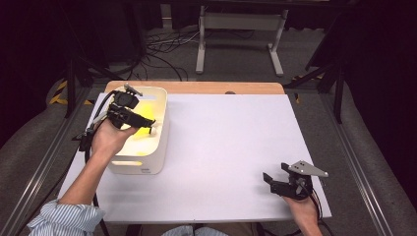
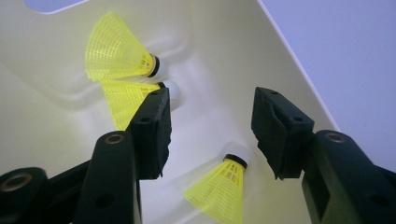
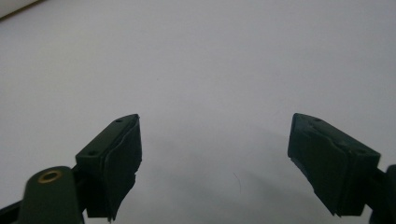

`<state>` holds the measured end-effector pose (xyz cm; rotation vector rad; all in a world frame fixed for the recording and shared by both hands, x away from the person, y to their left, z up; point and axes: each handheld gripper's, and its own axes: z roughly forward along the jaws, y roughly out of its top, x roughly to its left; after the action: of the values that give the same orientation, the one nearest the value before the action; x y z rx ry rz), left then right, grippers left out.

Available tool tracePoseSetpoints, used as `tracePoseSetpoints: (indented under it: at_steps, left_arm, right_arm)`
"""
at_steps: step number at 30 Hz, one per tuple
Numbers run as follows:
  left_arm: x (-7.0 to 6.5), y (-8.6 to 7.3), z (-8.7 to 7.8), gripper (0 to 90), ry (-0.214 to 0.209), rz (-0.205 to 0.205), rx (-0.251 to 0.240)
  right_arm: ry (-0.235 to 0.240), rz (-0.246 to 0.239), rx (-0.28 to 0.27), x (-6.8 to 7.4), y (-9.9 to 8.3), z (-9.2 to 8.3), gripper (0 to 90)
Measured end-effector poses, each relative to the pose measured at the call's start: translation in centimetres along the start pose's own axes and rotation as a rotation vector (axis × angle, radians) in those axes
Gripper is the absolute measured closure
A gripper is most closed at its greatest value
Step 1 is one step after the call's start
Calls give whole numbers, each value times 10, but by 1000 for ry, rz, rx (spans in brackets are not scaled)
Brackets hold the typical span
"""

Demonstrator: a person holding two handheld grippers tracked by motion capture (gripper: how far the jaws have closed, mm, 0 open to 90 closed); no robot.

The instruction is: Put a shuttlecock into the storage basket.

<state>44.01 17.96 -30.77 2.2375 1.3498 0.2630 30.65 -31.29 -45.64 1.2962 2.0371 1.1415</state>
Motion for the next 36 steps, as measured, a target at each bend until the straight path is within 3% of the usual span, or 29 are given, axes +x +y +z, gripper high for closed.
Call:
tracePoseSetpoints:
  at_steps: [16, 36]
  left_arm:
    - [4, -7, -12, 443, 33, -2, -20]
    - [12, -15, -20, 435, 53, -19, -23]
  right_arm:
    - [-6, 9, -27, -3, -1, -4, 174]
    - [-4, 11, -18, -2, -1, -3, 172]
